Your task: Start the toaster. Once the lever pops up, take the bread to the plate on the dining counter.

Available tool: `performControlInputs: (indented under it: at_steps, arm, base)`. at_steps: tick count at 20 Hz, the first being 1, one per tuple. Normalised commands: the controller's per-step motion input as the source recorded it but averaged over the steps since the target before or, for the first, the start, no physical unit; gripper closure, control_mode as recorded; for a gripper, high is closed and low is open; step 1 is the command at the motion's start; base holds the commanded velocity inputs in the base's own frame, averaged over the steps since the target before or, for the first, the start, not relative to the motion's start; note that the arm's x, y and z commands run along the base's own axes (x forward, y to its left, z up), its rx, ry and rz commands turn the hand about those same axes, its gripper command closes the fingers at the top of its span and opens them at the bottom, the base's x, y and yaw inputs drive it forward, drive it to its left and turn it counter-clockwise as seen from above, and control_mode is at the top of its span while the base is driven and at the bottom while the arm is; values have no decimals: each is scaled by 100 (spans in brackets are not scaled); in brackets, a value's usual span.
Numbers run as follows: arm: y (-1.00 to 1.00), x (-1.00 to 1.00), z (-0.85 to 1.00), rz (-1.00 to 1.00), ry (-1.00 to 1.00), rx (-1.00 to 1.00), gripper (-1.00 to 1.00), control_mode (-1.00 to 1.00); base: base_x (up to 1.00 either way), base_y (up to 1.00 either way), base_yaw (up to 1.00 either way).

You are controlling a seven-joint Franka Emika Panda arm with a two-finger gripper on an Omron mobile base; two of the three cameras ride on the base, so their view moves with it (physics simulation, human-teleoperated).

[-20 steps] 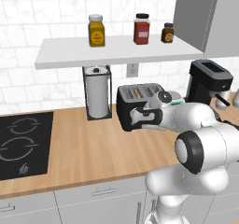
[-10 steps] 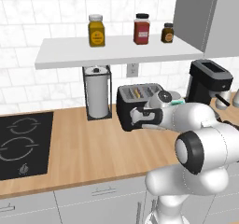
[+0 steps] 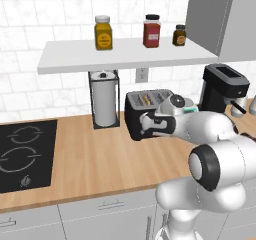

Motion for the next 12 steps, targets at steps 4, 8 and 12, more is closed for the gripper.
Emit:
performControlInputs:
  at_steps: [4,8,12]
  arm:
    - [0,-4,20,0,0,0,-100,-100]
    - [0,-7,16,0,0,0,-100,-100]
    - [0,-5,15,0,0,0,-100,-100]
  base:
    - [0,0,0]
    - [0,0,0]
    - [0,0,0]
